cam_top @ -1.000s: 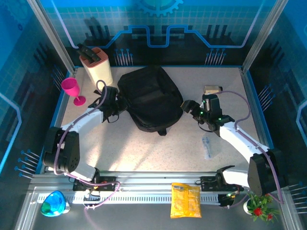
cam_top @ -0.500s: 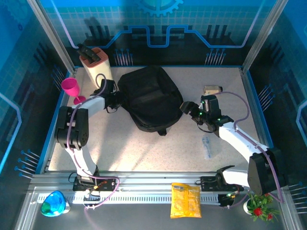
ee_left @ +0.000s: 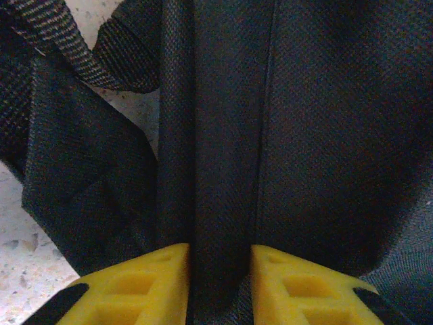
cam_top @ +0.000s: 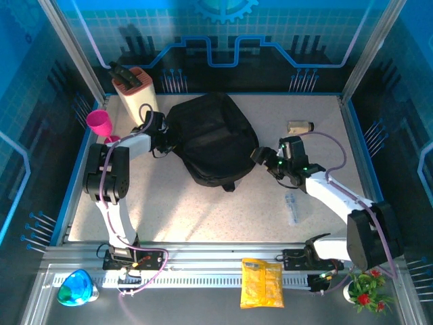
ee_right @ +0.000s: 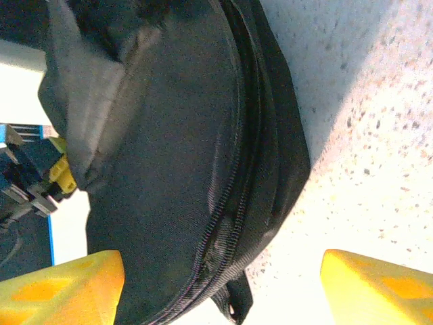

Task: Pack the student bag
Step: Zip the student bag at the center of the table.

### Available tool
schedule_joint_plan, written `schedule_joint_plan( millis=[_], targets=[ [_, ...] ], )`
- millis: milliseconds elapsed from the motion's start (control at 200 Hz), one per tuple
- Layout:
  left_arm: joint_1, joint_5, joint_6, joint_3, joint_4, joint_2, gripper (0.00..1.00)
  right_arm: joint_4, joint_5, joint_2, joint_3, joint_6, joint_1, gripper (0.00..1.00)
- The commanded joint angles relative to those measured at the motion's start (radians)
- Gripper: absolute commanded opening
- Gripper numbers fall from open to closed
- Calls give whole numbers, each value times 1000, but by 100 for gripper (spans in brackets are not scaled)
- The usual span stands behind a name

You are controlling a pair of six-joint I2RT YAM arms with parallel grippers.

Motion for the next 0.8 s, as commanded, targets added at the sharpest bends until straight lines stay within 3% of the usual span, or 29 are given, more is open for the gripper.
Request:
schedule_joint_plan(
  millis=[0, 115, 270, 530, 790],
  targets=[
    [3, 62, 26, 19, 8, 27, 24, 29, -48, 44, -8, 15, 25, 76],
    [3, 100, 28, 20, 26, 22, 11, 58, -79, 97, 2, 22, 35, 74],
    [-8, 165, 34, 10, 44, -26, 0, 66, -114, 190, 43, 15, 33, 63],
    [-56, 196, 2, -24, -9, -157, 0, 46, -117, 357, 200, -117, -74, 48],
    [-121, 218, -69, -121, -6, -265, 0, 38, -154, 535, 395, -270, -181, 47]
  ],
)
